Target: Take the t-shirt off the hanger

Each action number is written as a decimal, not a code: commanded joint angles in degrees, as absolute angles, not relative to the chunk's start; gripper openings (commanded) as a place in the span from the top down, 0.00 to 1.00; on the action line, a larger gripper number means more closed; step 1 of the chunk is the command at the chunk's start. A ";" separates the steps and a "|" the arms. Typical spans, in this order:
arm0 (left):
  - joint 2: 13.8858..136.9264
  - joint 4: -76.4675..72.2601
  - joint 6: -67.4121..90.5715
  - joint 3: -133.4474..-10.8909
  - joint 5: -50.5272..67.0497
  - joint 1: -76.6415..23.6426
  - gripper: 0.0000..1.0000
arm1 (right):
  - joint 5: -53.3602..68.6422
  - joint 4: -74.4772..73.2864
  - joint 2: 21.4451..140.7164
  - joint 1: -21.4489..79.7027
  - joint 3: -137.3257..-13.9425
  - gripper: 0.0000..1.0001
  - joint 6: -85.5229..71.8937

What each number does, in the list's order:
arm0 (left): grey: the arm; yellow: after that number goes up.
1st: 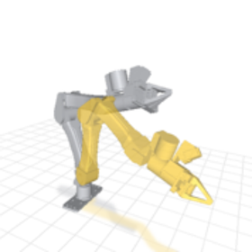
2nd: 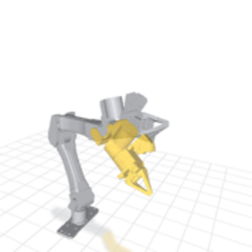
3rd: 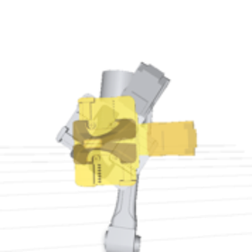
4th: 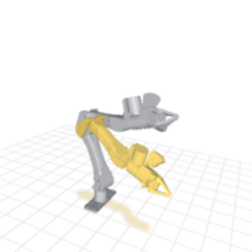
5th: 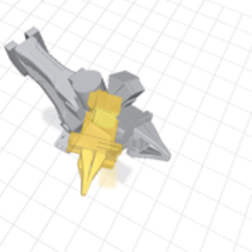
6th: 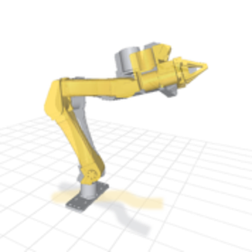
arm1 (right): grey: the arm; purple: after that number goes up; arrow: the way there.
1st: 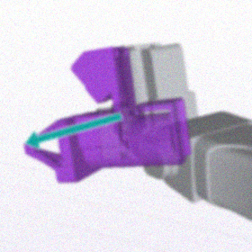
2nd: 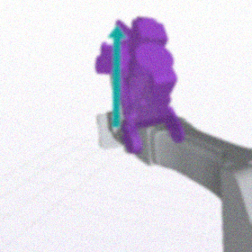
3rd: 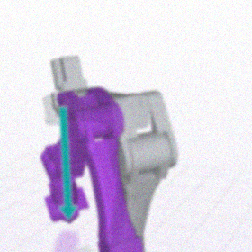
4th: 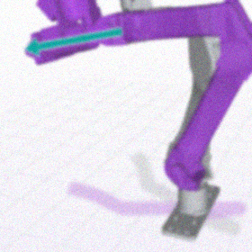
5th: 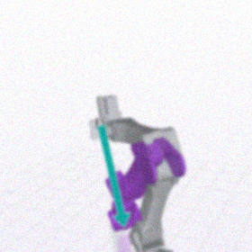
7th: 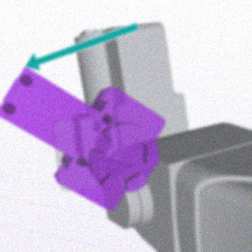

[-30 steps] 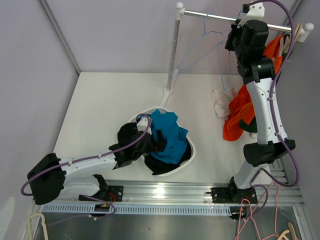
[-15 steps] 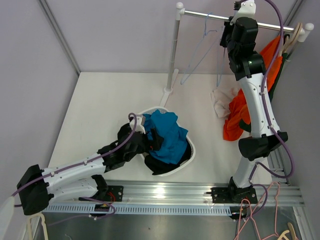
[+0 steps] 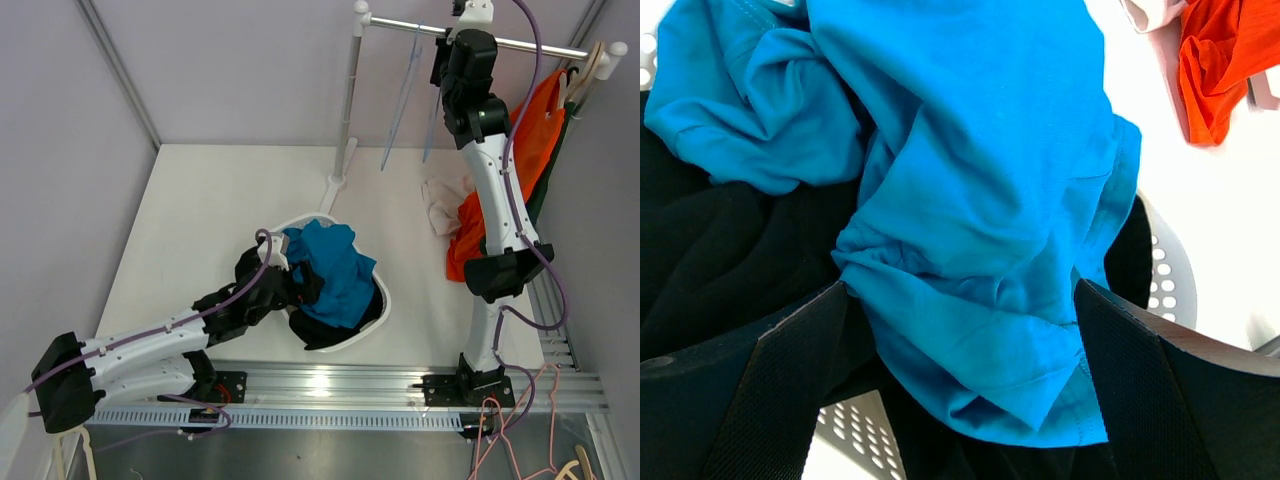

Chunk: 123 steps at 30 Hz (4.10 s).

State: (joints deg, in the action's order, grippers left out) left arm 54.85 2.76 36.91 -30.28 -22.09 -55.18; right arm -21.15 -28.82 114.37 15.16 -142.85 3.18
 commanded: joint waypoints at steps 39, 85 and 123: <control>47.90 7.29 35.68 -30.14 -23.90 -56.25 0.00 | -15.65 -38.14 93.62 20.65 -128.86 0.48 -4.38; 55.81 9.67 24.26 -48.87 -20.39 -61.70 0.00 | -4.66 -52.56 101.33 -13.89 -140.45 0.35 -11.95; 56.78 3.25 21.88 -44.21 -18.54 -57.74 0.01 | -8.34 -43.33 112.32 -12.40 -141.59 0.76 -6.24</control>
